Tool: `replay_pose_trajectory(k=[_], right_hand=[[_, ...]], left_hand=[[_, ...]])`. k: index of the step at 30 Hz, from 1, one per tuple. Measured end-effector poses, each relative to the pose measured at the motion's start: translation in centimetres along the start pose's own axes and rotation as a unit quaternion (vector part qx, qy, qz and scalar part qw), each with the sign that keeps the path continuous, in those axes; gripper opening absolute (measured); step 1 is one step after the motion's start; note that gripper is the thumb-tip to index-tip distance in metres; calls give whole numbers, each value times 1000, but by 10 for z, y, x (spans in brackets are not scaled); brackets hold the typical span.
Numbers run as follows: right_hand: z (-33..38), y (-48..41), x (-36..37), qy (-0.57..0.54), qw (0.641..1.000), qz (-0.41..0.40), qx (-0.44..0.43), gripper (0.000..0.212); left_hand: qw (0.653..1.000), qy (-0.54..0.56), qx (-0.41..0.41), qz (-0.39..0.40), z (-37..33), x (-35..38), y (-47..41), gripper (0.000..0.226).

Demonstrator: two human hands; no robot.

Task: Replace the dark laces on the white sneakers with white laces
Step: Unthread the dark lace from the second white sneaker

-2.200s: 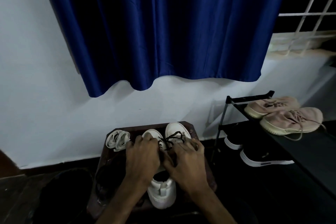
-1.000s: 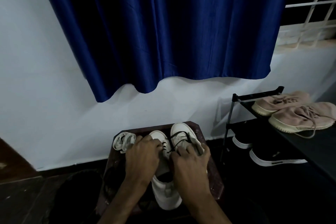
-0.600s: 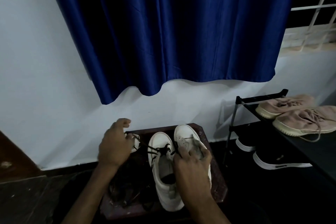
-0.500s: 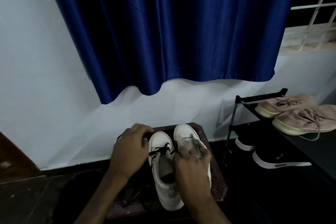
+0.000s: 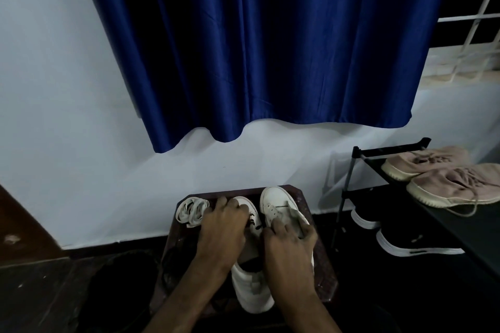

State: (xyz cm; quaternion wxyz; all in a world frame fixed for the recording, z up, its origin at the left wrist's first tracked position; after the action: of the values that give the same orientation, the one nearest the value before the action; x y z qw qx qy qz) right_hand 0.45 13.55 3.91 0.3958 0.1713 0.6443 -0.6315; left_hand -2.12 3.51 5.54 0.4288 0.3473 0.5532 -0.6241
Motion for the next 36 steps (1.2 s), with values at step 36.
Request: replay_pose_trajectory(k=[36], right_hand=[[33,-45,51,-111,940,310,-88,22]], left_hand=[[739,611,-245,-145,51,82,80,51]])
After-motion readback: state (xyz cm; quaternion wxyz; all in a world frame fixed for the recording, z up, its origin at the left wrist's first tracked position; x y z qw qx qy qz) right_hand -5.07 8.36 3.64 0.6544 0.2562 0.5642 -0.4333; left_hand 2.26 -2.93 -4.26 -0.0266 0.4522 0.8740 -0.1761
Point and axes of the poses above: each hand's wrist, its own y-axis away from the middle knuckle, its own x-axis out of the palm, z = x × y, the point moved 10 cm from there along -y, towards the middle knuckle, and after that the axes turned 12 degrees about -z, right-handed, at the moved point
